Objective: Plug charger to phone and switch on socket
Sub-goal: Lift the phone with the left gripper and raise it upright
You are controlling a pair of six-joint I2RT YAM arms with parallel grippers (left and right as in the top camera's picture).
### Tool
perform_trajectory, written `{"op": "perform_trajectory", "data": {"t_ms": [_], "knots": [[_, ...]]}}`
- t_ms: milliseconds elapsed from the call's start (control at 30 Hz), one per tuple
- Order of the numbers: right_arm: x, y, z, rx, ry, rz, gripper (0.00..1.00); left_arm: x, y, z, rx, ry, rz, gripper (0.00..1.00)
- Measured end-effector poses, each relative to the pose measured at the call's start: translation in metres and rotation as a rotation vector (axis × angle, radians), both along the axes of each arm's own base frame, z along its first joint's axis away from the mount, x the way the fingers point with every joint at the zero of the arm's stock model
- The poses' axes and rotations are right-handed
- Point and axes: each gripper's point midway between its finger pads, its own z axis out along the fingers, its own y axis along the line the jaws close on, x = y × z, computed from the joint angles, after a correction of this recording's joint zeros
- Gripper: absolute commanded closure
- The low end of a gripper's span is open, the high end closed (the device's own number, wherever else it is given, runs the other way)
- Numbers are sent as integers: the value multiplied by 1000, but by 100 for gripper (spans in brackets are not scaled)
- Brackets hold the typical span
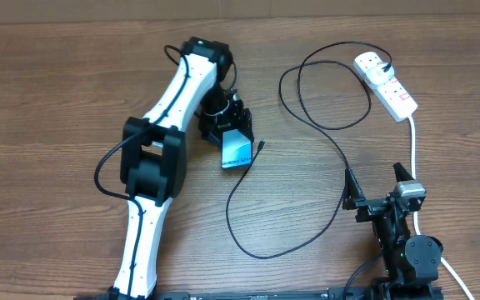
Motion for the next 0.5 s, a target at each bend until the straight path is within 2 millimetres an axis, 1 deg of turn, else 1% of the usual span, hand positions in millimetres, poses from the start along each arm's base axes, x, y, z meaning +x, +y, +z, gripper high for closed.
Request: {"op": "perform_trajectory", "data": {"t_ms": [100, 200, 300, 333, 500], "knots": [[0, 0, 0, 0, 0, 0, 0, 2, -5, 12, -118, 50, 73, 34], [0, 0, 0, 0, 0, 0, 0, 7, -9, 28, -249, 103, 155, 36], [0, 0, 0, 0, 0, 0, 0, 16, -12, 45, -378, 138, 232, 37], [0, 0, 0, 0, 0, 0, 0, 21, -13, 56, -452, 157, 274, 36], [0, 0, 0, 0, 0, 0, 0, 35, -12, 84, -625, 217, 387, 36]]}}
